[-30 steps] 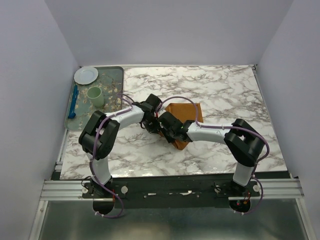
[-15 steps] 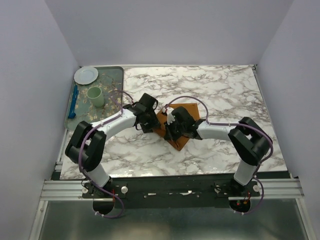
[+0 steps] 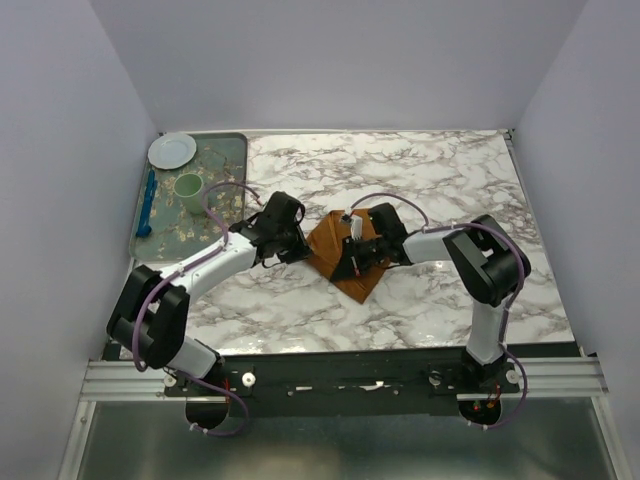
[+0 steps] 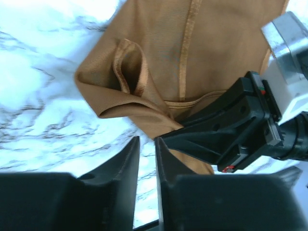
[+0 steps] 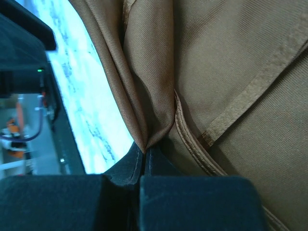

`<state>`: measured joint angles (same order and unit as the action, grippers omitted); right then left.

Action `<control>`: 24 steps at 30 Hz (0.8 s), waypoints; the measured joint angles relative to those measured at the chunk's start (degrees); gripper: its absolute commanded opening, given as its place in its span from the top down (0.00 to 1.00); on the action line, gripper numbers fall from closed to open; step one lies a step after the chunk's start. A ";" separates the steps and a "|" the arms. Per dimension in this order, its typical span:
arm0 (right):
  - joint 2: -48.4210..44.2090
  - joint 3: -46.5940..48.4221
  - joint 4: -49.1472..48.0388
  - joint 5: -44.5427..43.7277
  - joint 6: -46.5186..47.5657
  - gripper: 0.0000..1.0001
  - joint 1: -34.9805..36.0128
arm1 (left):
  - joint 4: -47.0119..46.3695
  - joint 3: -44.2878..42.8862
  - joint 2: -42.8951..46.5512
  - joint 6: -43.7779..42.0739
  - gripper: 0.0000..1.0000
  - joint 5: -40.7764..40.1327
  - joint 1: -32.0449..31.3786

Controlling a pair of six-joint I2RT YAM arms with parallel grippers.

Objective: Fold the napkin, place the utensils inside, and roll it up
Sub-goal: Roll the napkin with the utensil

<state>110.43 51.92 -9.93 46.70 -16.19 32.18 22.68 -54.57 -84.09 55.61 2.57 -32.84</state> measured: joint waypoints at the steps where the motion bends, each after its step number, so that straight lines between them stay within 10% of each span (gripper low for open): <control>1: 0.61 0.24 -0.13 1.29 -0.81 0.99 -0.37 | -0.98 0.66 -0.28 -0.02 0.84 0.74 0.00; 24: 3.37 2.12 3.06 5.66 -4.83 0.89 -1.92 | -21.81 5.84 -13.20 4.17 0.99 8.68 -0.17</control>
<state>113.80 54.04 -6.87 52.36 -21.02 30.26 0.86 -48.73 -97.30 59.79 11.25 -33.01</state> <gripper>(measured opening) 0.062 0.017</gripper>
